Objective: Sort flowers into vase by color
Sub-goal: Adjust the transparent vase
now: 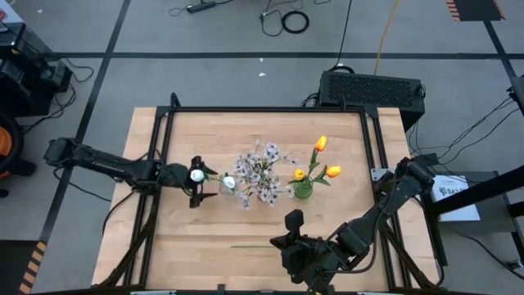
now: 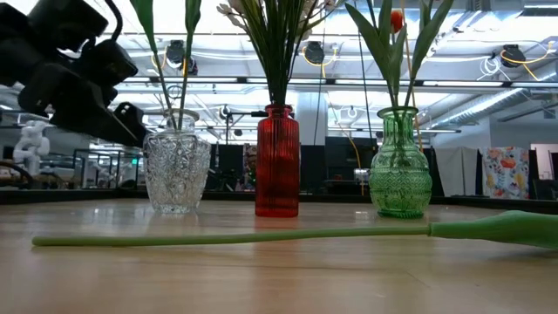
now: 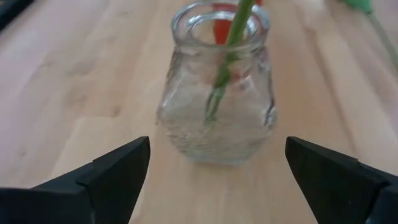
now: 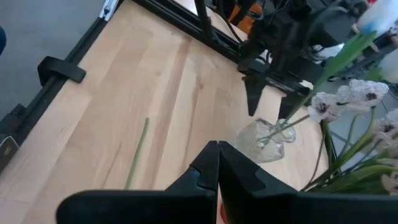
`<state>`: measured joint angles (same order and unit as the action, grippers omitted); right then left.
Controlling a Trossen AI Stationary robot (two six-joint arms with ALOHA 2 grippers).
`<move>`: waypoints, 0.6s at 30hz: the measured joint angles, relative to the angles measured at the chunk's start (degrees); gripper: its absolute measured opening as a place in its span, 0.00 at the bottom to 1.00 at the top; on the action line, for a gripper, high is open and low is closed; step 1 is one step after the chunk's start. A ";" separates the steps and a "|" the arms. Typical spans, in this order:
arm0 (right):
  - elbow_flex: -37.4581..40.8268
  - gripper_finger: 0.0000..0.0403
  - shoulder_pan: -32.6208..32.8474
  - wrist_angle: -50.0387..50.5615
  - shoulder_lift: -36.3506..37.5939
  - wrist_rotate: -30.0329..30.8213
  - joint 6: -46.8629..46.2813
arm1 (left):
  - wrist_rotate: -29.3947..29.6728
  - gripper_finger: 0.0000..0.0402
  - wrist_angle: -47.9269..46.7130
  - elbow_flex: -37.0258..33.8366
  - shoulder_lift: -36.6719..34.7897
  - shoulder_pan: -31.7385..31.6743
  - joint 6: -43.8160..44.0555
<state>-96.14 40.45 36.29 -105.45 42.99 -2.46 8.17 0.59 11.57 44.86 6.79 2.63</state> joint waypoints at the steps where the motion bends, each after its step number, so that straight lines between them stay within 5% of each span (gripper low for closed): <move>1: 0.00 0.00 0.00 0.02 0.00 -0.07 0.02 | -1.70 0.95 0.43 0.00 0.00 -0.80 -0.05; 18: 0.00 0.00 0.00 0.04 0.00 -2.72 0.17 | -9.26 0.95 3.66 0.04 -0.02 -6.07 -3.02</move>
<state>-96.14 40.45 36.34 -105.45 40.27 -2.28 -1.10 4.26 11.62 44.84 0.71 -0.38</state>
